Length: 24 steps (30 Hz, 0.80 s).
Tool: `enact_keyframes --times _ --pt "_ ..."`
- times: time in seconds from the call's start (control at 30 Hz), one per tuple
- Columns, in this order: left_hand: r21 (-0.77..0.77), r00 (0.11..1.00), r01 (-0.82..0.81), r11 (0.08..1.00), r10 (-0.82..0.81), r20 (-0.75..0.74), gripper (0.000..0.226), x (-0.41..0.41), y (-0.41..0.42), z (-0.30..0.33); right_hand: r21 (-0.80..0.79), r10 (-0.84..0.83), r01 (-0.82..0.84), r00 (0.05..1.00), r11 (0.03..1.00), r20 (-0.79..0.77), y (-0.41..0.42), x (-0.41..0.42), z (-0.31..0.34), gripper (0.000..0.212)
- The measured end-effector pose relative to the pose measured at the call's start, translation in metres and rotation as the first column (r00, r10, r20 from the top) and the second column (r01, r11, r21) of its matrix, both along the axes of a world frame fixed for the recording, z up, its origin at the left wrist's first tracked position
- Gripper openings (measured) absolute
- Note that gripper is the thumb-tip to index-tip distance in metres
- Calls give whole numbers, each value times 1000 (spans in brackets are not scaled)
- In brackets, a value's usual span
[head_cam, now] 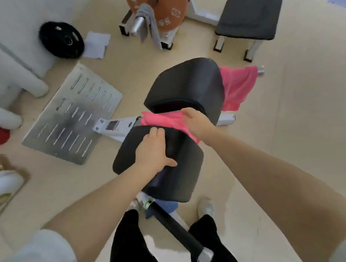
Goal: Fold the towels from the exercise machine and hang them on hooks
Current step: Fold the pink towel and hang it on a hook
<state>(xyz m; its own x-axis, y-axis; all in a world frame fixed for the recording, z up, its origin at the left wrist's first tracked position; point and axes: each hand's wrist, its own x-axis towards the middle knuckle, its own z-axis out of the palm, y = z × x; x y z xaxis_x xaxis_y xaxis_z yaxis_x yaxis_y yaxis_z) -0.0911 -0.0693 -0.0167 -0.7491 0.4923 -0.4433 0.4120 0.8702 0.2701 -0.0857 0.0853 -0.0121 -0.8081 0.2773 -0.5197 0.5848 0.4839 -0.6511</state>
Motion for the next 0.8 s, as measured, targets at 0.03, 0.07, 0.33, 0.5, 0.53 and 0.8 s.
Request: enact_keyframes --times 0.03,0.07,0.33,0.5,0.53,0.8 --pt "6 999 -41 999 40 5 84 2 3 0 3 50 -50 999 999 -7 5 -5 -6 38" --pt "17 996 -84 996 84 12 83 6 4 0 24 93 -93 996 995 -3 10 -8 -14 37" --pt "61 820 -564 824 549 160 93 33 -6 -12 166 316 -314 949 935 16 10 -23 -42 31" --pt "38 828 -555 831 546 129 88 37 -6 -11 106 347 -342 938 934 -24 23 -21 -34 41" --pt "29 831 -551 834 544 119 87 38 -5 -11 104 335 -327 940 939 -62 26 -18 -30 42" --pt "236 660 -748 621 733 162 66 65 6 15 -261 266 -346 918 901 -295 21 2 50 16"
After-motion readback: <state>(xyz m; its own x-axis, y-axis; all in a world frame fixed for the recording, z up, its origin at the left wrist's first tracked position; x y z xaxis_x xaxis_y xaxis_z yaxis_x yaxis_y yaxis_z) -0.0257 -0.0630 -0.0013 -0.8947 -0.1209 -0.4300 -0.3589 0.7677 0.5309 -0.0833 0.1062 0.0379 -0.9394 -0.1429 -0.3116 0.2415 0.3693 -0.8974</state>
